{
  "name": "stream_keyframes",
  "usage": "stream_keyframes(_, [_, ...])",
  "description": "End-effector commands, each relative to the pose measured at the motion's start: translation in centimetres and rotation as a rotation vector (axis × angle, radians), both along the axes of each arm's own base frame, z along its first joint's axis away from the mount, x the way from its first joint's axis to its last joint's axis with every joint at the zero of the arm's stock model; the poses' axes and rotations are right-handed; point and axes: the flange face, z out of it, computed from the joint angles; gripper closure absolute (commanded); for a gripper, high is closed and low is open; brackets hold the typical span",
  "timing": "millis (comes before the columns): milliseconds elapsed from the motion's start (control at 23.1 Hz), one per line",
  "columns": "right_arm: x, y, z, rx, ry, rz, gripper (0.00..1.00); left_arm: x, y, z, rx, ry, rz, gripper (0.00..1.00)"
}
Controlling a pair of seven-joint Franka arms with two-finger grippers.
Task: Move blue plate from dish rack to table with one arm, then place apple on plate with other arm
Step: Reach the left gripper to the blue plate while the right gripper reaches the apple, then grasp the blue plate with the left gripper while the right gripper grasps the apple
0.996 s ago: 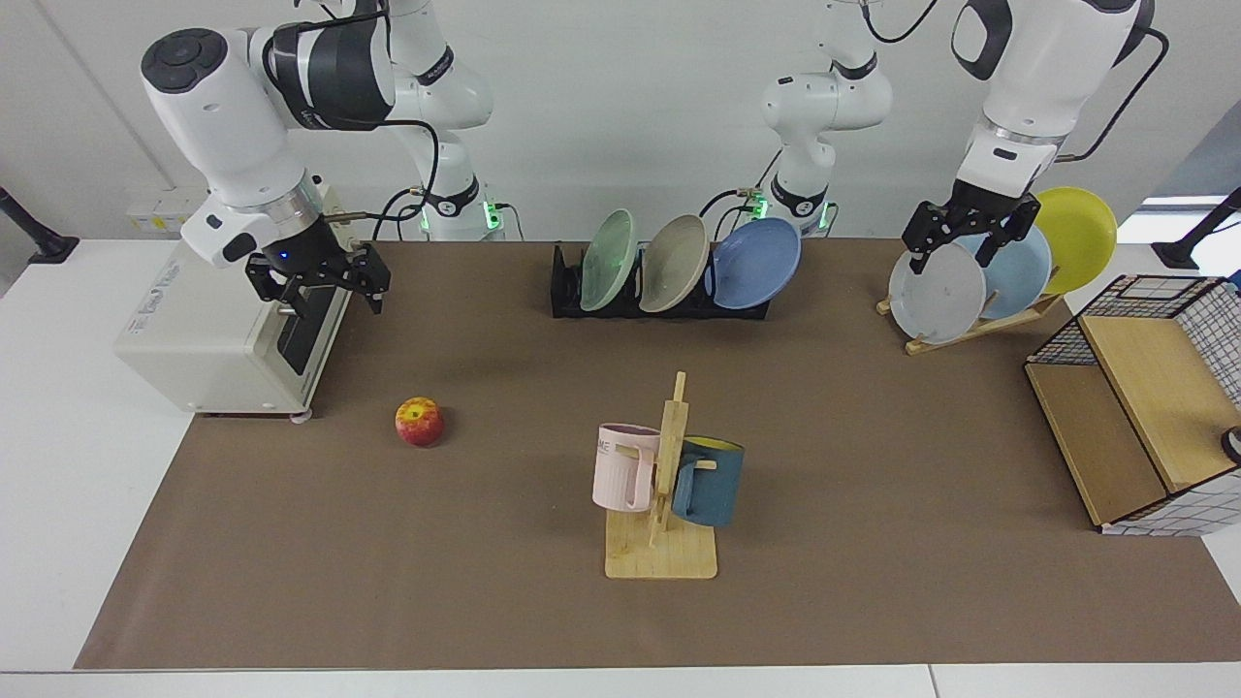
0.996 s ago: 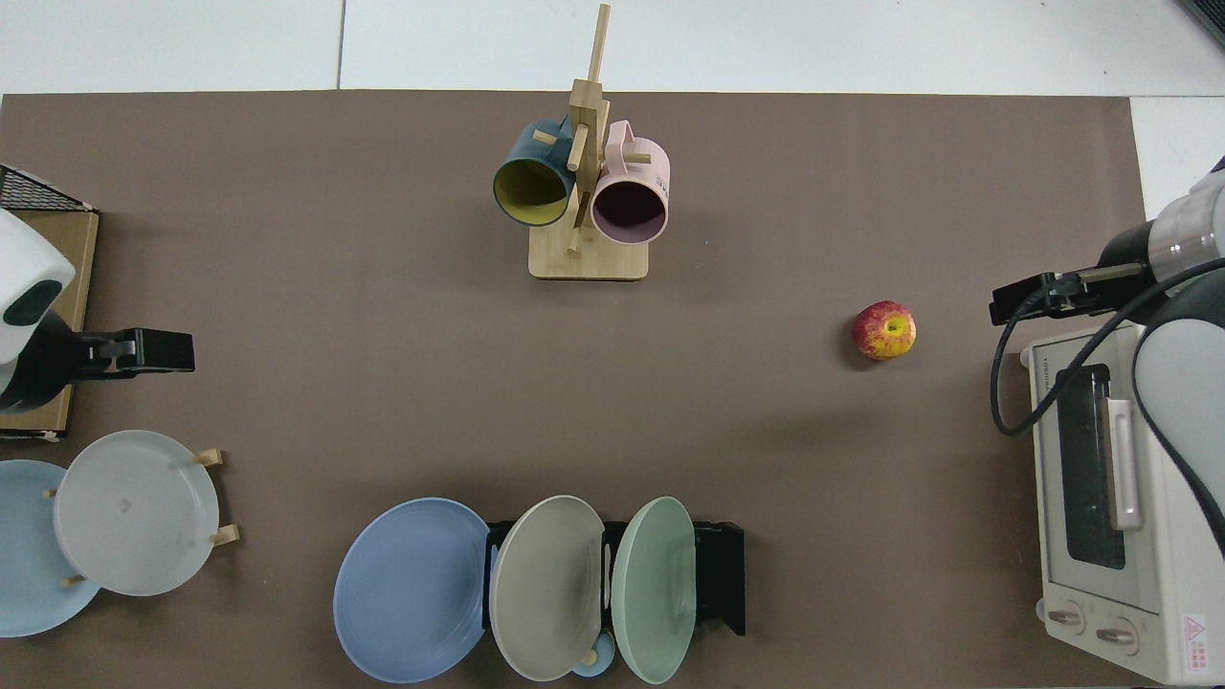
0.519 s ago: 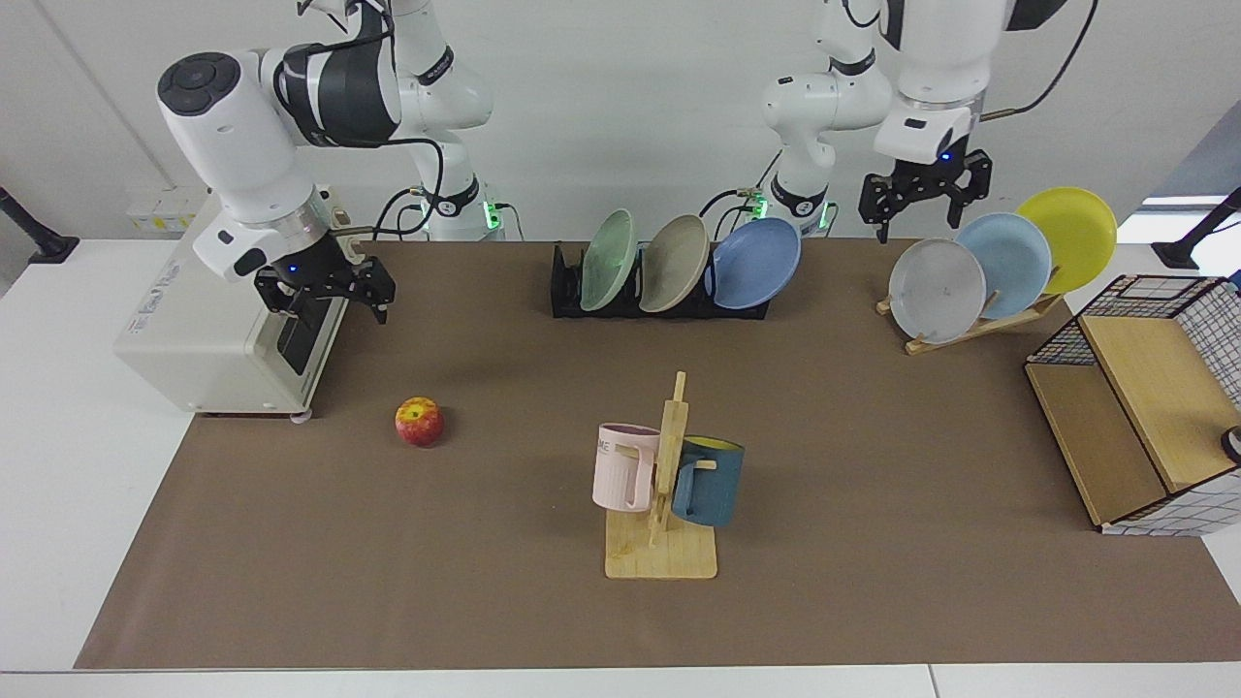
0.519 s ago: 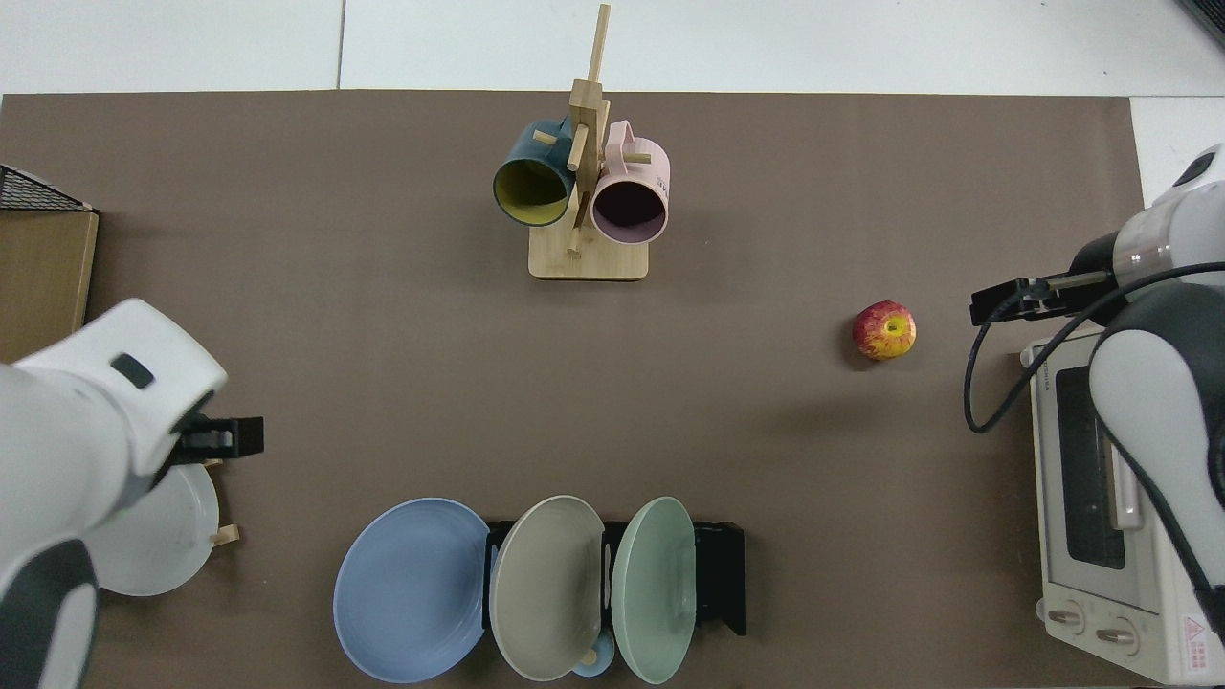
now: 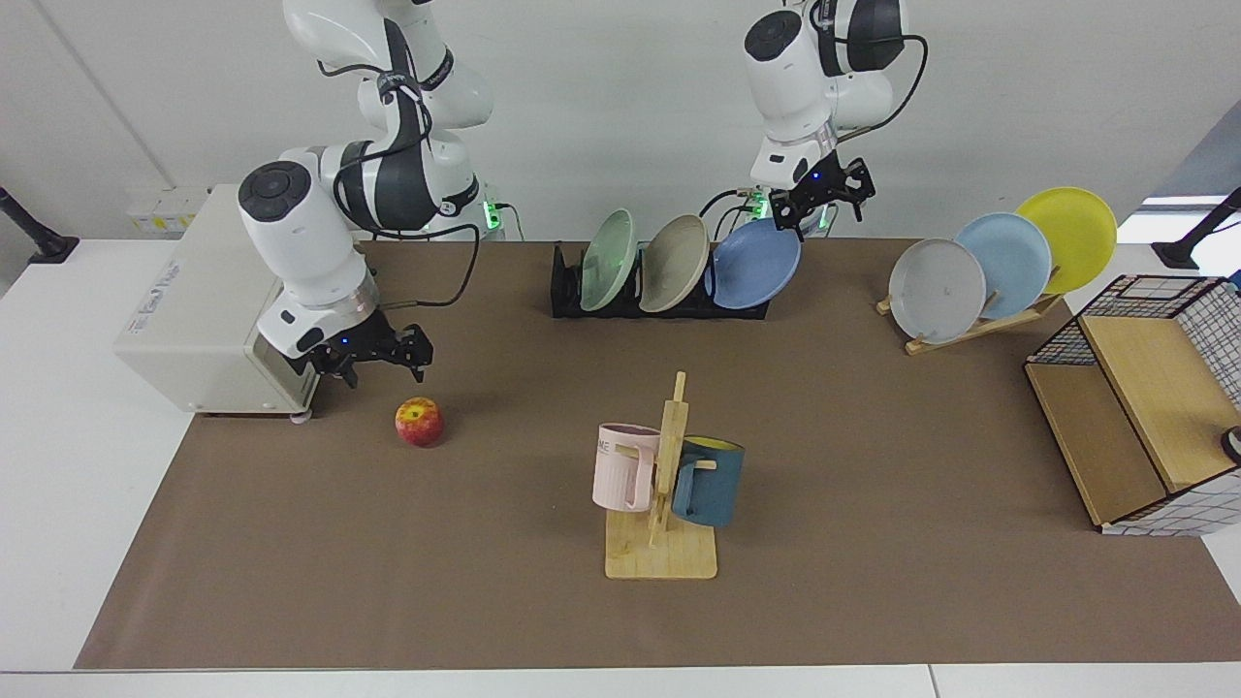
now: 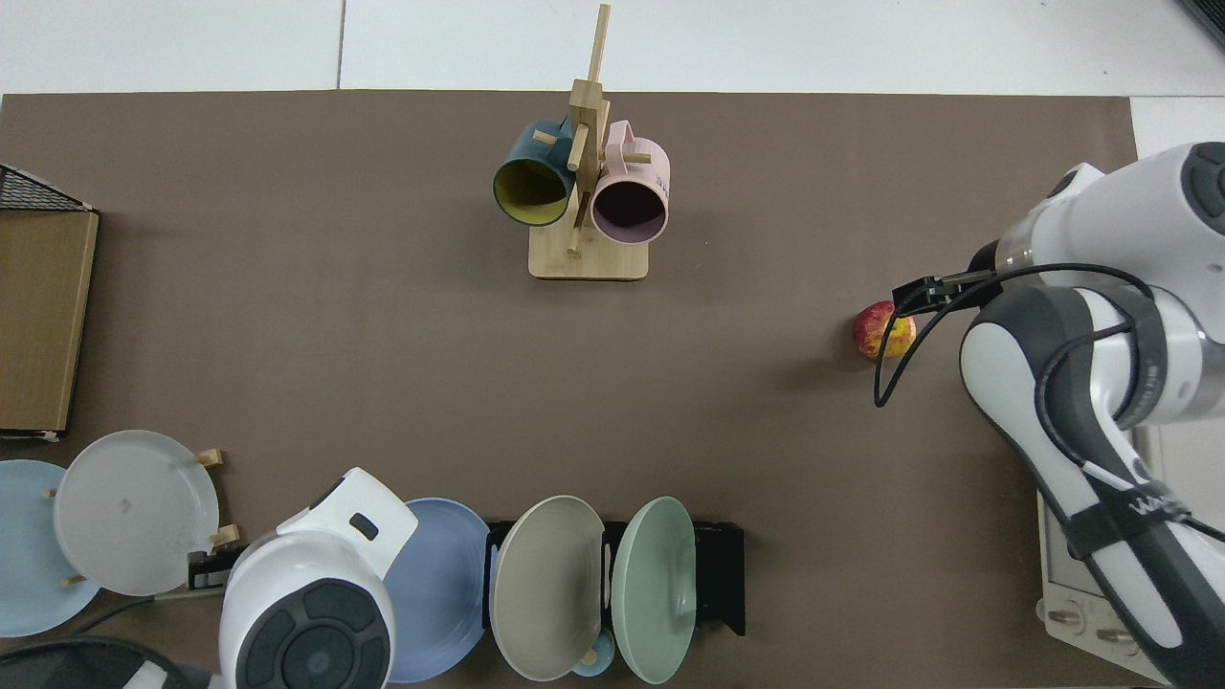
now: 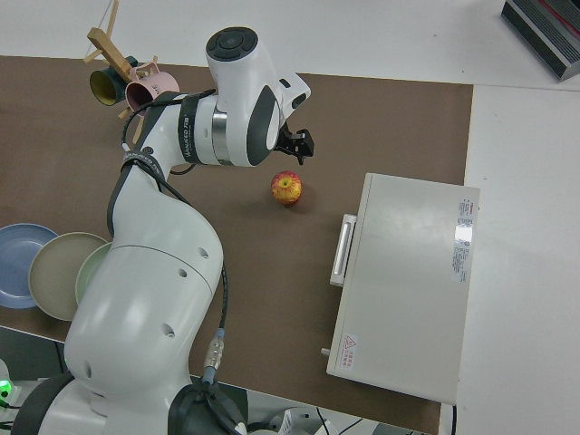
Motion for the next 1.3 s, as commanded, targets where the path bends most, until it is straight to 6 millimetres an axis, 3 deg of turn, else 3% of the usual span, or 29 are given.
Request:
stream_keyframes(0, [0.3,0.2,-3.6,-0.009,0.011,-0.017,0.0,-1.4,1.1,-3.2,0.021,-0.029,-0.013,0.03])
stream_keyframes(346, [0.1,0.2,-9.3,-0.014,0.057,-0.016,0.0,-2.0,0.8,-5.6,-0.05,0.001,-0.015,0.03])
stream_keyframes(476, [-0.2,0.1,-11.6,-0.015,0.066,-0.017,0.0,-3.0,-0.2,-8.0,-0.036,0.017,-0.039,0.03])
stream_keyframes(779, [-1.0,0.8,-14.5,-0.016,0.088,-0.003,0.02,-2.6,-0.6,-8.1,-0.053,-0.01,-0.064,0.13])
stream_keyframes(823, [-1.0,0.9,-14.6,-0.018,0.089,-0.001,0.09,-2.5,-0.7,-8.1,-0.055,-0.013,-0.068,0.14])
stream_keyframes(866, [-1.0,0.8,-14.6,-0.019,0.089,-0.001,0.26,-2.5,-0.7,-8.2,-0.055,-0.011,-0.07,0.17])
stream_keyframes(952, [-1.1,0.8,-14.6,-0.031,0.09,0.01,0.81,-2.4,-0.6,-8.2,-0.055,-0.005,-0.075,0.3])
stream_keyframes(996, [-1.1,0.8,-14.5,-0.033,0.088,0.012,1.0,-2.4,-0.5,-8.2,-0.053,-0.005,-0.075,0.4])
stream_keyframes(1082, [-1.1,1.0,-14.6,-0.034,0.089,0.015,1.0,-2.3,-0.4,-8.2,-0.054,-0.003,-0.071,0.65])
stream_keyframes(1255, [-0.8,1.2,-14.3,-0.039,0.084,0.023,1.0,-2.2,-0.3,-8.5,-0.054,0.011,-0.068,0.84])
